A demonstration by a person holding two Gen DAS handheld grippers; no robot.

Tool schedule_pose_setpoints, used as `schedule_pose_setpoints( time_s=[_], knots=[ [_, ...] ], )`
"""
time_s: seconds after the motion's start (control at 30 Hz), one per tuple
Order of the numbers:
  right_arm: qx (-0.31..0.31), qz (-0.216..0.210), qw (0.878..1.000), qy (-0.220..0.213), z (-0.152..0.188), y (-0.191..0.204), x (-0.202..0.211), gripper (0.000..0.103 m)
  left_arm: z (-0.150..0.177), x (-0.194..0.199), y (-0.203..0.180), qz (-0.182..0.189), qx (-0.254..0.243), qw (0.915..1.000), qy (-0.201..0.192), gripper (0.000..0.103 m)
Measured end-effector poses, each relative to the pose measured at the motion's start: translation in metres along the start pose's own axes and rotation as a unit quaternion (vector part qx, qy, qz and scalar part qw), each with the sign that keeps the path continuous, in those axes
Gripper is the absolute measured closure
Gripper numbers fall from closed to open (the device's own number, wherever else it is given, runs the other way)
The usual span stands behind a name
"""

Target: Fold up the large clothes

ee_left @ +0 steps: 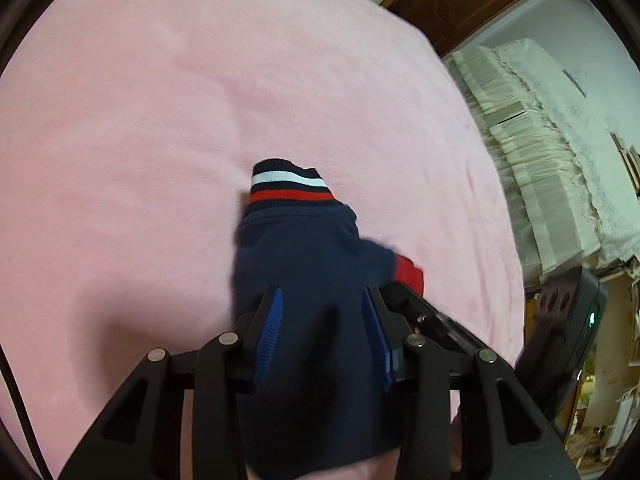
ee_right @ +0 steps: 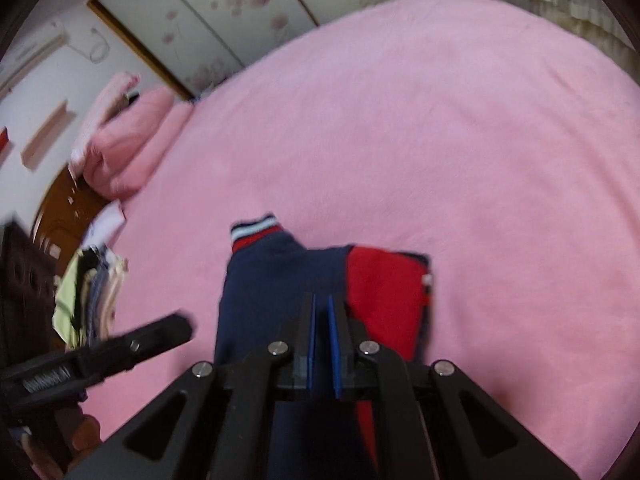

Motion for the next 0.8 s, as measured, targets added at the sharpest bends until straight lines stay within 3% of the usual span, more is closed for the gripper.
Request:
schedule_pose_setpoints(
  time_s=[0.07,0.13,0.17,0.23,0.33,0.4,0.47,0.5,0.57,0.67,0.8],
  knots=[
    [-0.006,0.068,0.998,-0.009,0.001,-0.013,-0.010,0.097,-0.008,-0.007,0.004,-0.059,-0.020,0.9980,-0.001,0.079],
    [-0.038,0.123,0.991,-0.024,-0.001,-0.033,-0.003,0.097,-0.015,-0.011,0.010,-0.093,-0.020,0.9955,0.002,0.078],
    [-0.064,0.129,0.989,-0.029,-0.001,-0.043,0.005,0.097,-0.015,-0.006,0.012,-0.099,-0.020,0.9949,0.005,0.077],
    [-0.088,0.106,0.990,-0.042,-0.001,-0.052,0.023,0.097,-0.010,0.005,0.013,-0.090,-0.019,0.9957,0.007,0.075],
    [-0.061,0.055,0.996,-0.047,0.008,-0.038,0.047,0.097,0.006,0.004,0.012,-0.069,-0.012,0.9972,0.024,0.068],
    [-0.046,0.018,0.999,-0.023,0.022,-0.026,0.048,0.097,0.023,-0.002,0.015,-0.090,-0.014,0.9952,0.035,0.065],
    [-0.035,0.033,0.999,-0.003,0.039,-0.023,0.043,0.097,0.033,-0.002,0.020,-0.114,-0.020,0.9928,0.029,0.057],
    [-0.029,0.085,0.996,0.006,0.049,-0.029,0.039,0.097,0.035,0.000,0.024,-0.121,-0.014,0.9923,0.024,0.056],
    [-0.052,0.129,0.990,0.018,0.062,-0.045,0.037,0.097,0.038,0.009,0.029,-0.128,0.012,0.9915,0.018,0.057],
    [-0.105,0.112,0.988,-0.009,0.064,-0.057,0.057,0.097,0.048,0.025,0.021,-0.096,0.030,0.9949,0.009,0.057],
    [-0.082,0.043,0.995,-0.045,0.060,-0.030,0.085,0.097,0.066,0.028,0.003,-0.090,0.009,0.9957,0.021,0.056]
  ],
)
Point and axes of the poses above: each gripper's, at about its wrist camera, not at the fingertips, and x roughly against the way its jaws point, y to its left, z to its underside, the point moved 5 cm from there along -x, roughly the way its jaws point, and after that the axes turned 7 degrees about z, right-handed, at the moved point
